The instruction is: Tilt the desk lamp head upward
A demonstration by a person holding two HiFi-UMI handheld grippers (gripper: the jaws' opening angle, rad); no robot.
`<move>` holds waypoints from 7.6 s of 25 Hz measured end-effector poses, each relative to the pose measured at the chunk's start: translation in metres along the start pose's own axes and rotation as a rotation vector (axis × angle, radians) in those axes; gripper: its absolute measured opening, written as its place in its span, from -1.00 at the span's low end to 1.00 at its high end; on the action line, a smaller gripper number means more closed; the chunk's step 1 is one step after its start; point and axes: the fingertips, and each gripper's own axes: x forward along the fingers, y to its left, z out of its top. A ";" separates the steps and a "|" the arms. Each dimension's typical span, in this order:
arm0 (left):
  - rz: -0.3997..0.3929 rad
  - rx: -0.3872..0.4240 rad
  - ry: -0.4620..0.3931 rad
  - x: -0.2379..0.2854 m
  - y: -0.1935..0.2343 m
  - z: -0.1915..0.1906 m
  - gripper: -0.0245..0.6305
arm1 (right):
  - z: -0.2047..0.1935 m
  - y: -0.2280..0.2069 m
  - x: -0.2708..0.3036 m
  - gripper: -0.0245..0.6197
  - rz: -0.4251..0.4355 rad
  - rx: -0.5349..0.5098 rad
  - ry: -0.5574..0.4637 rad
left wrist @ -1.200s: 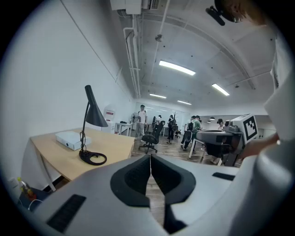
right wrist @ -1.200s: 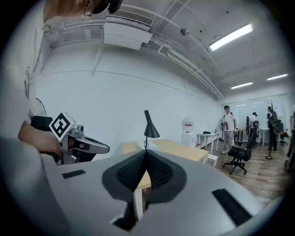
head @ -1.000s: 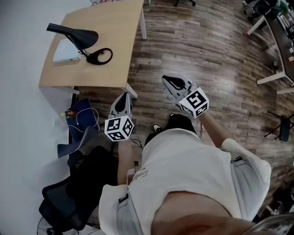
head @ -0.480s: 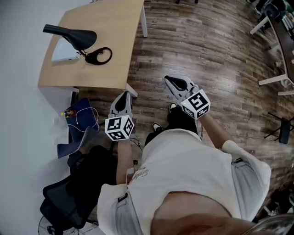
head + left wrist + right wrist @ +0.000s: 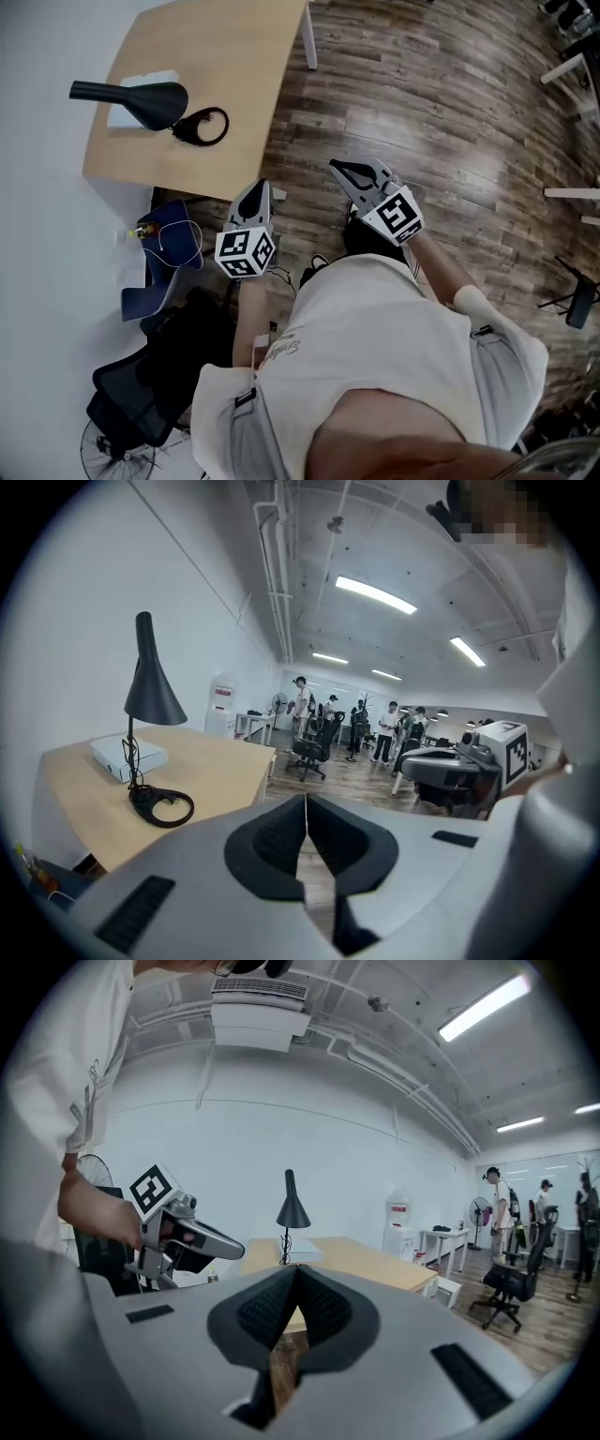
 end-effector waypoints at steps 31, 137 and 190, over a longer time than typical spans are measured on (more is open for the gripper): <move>0.170 0.000 -0.059 0.119 0.097 0.071 -0.87 | 0.035 -0.114 0.174 -0.94 0.287 0.027 -0.021; 0.870 -0.322 -0.185 0.018 0.186 0.055 -0.87 | 0.107 -0.016 0.336 -0.94 0.978 0.048 -0.193; 0.823 -0.274 -0.211 0.019 0.180 0.066 -0.87 | 0.241 -0.034 0.300 -0.94 0.963 0.098 -0.328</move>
